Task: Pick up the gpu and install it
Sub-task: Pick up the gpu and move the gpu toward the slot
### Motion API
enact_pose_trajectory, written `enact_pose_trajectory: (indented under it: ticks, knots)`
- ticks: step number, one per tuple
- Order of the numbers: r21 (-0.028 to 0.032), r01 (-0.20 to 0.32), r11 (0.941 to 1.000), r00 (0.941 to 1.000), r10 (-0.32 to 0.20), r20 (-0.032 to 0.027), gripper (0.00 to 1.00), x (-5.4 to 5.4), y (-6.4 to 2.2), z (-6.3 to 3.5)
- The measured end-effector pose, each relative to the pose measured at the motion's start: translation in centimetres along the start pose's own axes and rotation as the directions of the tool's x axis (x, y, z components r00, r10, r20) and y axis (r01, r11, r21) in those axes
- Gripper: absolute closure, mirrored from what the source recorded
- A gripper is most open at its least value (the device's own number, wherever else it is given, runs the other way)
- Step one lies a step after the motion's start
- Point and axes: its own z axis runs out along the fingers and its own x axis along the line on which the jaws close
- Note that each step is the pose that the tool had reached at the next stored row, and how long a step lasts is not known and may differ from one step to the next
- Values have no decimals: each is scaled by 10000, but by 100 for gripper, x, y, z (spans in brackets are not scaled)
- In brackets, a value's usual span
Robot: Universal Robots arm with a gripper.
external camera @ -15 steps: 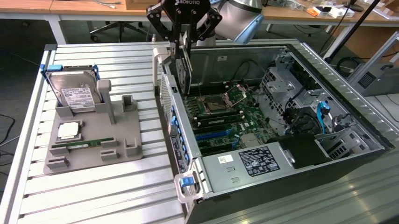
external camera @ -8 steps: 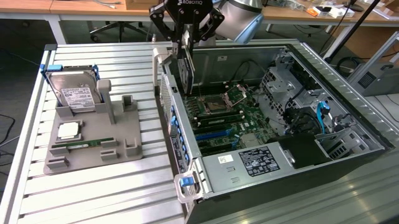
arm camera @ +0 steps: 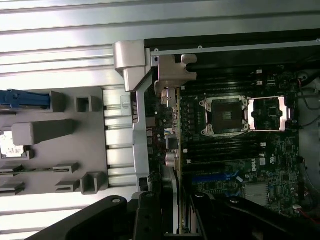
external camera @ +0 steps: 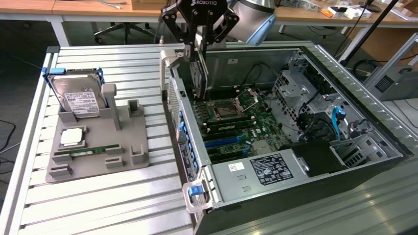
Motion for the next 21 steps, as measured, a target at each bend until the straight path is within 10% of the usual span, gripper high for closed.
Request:
enact_pose_trajectory:
  ticks: [21]
  knots:
    - [36,2,10000,10000,-2,3,73,-308,23,24]
